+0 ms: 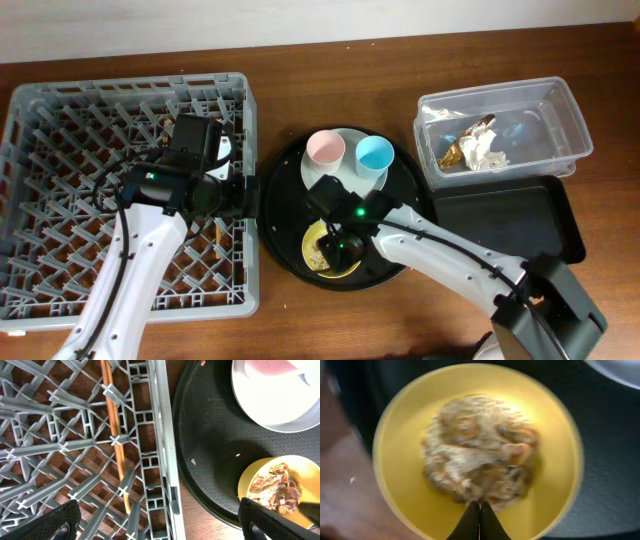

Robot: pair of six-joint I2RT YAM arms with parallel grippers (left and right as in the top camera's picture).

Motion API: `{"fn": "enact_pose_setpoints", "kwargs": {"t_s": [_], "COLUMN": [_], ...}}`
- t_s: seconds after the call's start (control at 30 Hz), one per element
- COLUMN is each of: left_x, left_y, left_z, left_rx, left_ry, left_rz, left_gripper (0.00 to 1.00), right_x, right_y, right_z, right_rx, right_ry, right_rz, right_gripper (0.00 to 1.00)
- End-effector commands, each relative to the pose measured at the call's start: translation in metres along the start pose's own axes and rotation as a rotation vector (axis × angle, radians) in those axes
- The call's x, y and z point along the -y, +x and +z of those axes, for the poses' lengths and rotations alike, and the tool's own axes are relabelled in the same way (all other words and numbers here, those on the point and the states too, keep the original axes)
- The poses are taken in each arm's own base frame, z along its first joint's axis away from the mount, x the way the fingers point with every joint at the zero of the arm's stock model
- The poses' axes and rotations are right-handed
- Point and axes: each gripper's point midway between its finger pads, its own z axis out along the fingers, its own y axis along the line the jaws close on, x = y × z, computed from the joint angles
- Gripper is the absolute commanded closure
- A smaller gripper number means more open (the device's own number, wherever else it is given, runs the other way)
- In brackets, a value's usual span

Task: Sort waste into correct bins and load items into the dishwasher rack
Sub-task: 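Grasp the yellow bowl rim with the right gripper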

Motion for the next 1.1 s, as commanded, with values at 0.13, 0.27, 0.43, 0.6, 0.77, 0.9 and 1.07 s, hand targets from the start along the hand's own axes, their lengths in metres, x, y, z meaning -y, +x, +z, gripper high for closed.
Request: {"fn": "enact_pose_setpoints", "kwargs": {"t_s": [0.13, 0.27, 0.43, 0.6, 0.77, 0.9, 1.07], "left_x": [0.003, 0.003, 0.003, 0.003, 0.003, 0.003, 0.003], "left_y": [-0.003, -0.003, -0.003, -0.003, -0.003, -0.003, -0.003], "left_z": [-0.004, -0.004, -0.004, -0.004, -0.004, -0.004, -0.004], "left_rx": [0.013, 0.013, 0.013, 0.013, 0.013, 0.013, 0.013], "left_ry": [0.013, 0.013, 0.013, 0.013, 0.013, 0.013, 0.013], "left_rz": [-0.001, -0.001, -0.001, -0.001, -0.001, -0.001, -0.001], "left_gripper": [0.01, 0.01, 0.01, 0.01, 0.01, 0.01, 0.01], "right_x": [0.040, 0.040, 0.086, 0.122, 0.060, 0.014, 0.016], "right_y": [0.002, 0.003, 0.000, -0.013, -0.007, 0.009, 0.010], "right_z": [0.005, 0.008, 0.011, -0.024, -0.038, -0.028, -0.013], "right_rx": [-0.017, -0.018, 0.032, 0.022, -0.082, -0.118, -0.062], "right_ry": [0.093, 0.095, 0.238, 0.258, 0.007, -0.004, 0.127], "right_rz": [0.175, 0.200, 0.272, 0.386, 0.230, 0.080, -0.001], "right_gripper": [0.96, 0.96, 0.96, 0.95, 0.77, 0.56, 0.56]}}
